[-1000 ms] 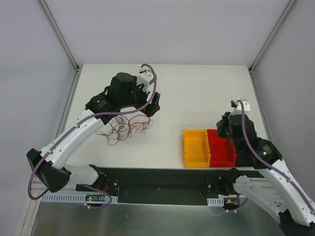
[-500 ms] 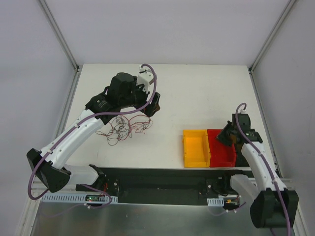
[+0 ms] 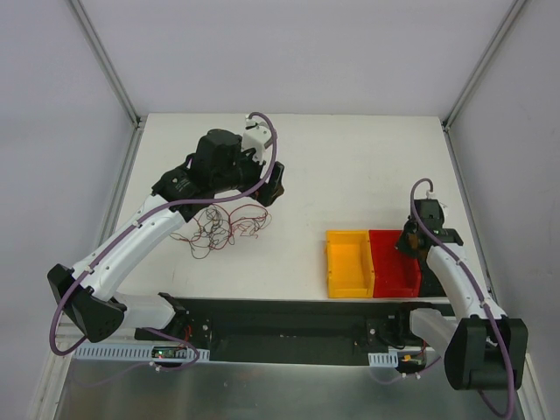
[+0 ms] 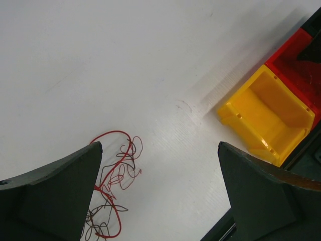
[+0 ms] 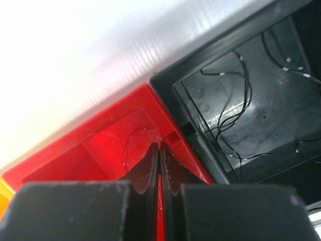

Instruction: Untangle the cables

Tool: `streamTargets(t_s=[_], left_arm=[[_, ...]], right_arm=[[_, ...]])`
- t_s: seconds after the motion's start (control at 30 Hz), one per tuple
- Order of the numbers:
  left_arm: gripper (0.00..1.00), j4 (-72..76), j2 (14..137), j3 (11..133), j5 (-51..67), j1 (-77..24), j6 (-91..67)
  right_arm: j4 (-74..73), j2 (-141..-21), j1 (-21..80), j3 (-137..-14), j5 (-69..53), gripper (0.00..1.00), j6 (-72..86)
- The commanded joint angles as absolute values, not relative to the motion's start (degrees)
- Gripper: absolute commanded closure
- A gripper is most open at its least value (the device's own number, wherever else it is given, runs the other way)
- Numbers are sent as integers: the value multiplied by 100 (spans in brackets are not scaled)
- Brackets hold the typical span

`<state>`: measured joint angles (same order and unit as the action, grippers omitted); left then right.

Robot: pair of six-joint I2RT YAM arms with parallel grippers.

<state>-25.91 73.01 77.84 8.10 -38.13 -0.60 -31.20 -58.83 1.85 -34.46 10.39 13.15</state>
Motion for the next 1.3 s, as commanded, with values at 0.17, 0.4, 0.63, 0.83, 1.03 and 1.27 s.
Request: streamTargets(t_s=[0.17,0.4,0.63,0.83,1.03,1.27], left_arm=[[1,-2391,7269,7690,598,-3779,-237],[1,-2364,7154,7647,404,-3779,-237],[1,-2347,7181,7655,641,-3779,-290],[1,-2347,7181,7646,510,-3771,-264],[1,-2312,7225,7594,439,-3771,-237],[1,-2057,7154,7489,958,-3481,-746]], right_arm=[[-2426,-5801,360,-3560,1187,95,1186],[-3136,-5529,422,-3770,738,57,1046],[-4385,-5458,404,-4219,71,39,1195],[-4246,-5492,404,-3772,-421,47,1336],[-3297,-6222,378,-3182,-282,75,1854],[-3101,-6057,352,-3269,156,82,1803]])
